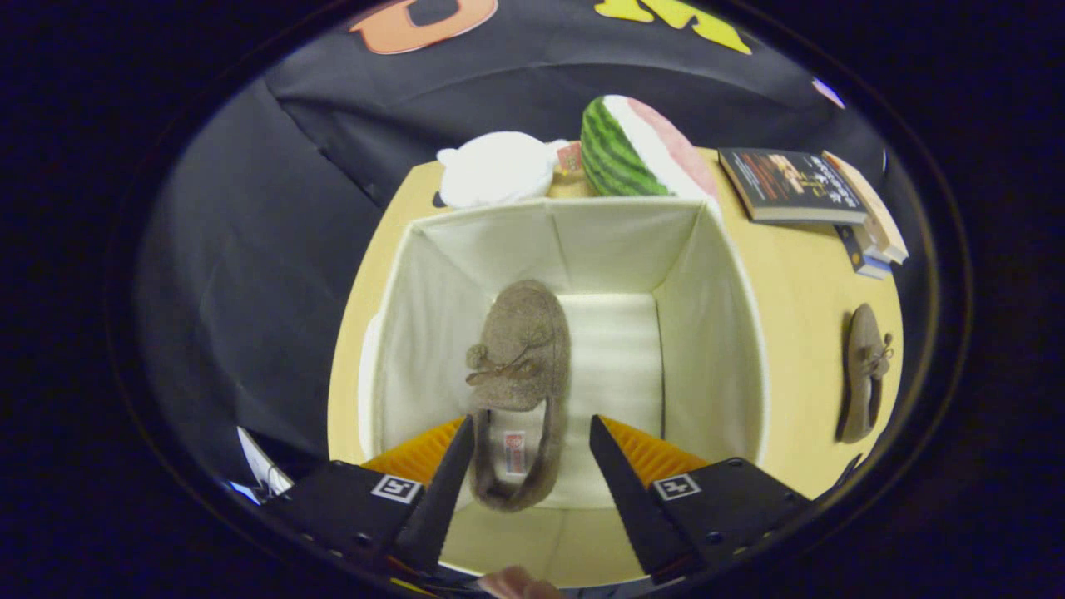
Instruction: Open the storage box then place both shoes into the box .Put the left shoe in first, then the right shoe, with the right side of both shoes facing outward in a uniform manner.
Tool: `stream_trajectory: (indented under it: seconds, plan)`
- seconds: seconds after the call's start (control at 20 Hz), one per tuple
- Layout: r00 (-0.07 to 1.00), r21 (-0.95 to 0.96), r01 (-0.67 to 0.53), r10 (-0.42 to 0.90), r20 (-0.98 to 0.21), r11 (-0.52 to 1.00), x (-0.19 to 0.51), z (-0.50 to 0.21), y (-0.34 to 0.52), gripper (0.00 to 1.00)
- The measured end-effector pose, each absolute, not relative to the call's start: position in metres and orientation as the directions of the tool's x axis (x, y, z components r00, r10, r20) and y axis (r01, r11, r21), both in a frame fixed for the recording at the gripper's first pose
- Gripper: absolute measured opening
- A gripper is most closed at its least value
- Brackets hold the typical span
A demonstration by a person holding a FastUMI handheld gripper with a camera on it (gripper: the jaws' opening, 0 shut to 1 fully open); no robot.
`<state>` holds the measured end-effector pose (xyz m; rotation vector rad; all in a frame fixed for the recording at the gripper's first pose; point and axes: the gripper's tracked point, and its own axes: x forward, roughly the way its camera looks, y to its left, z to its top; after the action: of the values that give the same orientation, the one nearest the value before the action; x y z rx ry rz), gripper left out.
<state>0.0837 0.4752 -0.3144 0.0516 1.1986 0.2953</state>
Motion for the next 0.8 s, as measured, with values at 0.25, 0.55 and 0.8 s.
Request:
stream_trajectory:
  seconds: [0.25, 0.55, 0.8]
  plan:
    - [0.494, 0.133, -0.297, 0.272, -0.826, 0.945, 0.093, -0.228, 0.452, 0.97]
    - [0.569, 0.149, -0.311, 0.309, -0.762, 0.939, 0.092, -0.179, 0.384, 0.96]
    - [0.55, 0.175, -0.256, 0.292, -0.783, 0.951, 0.111, -0.205, 0.29, 0.97]
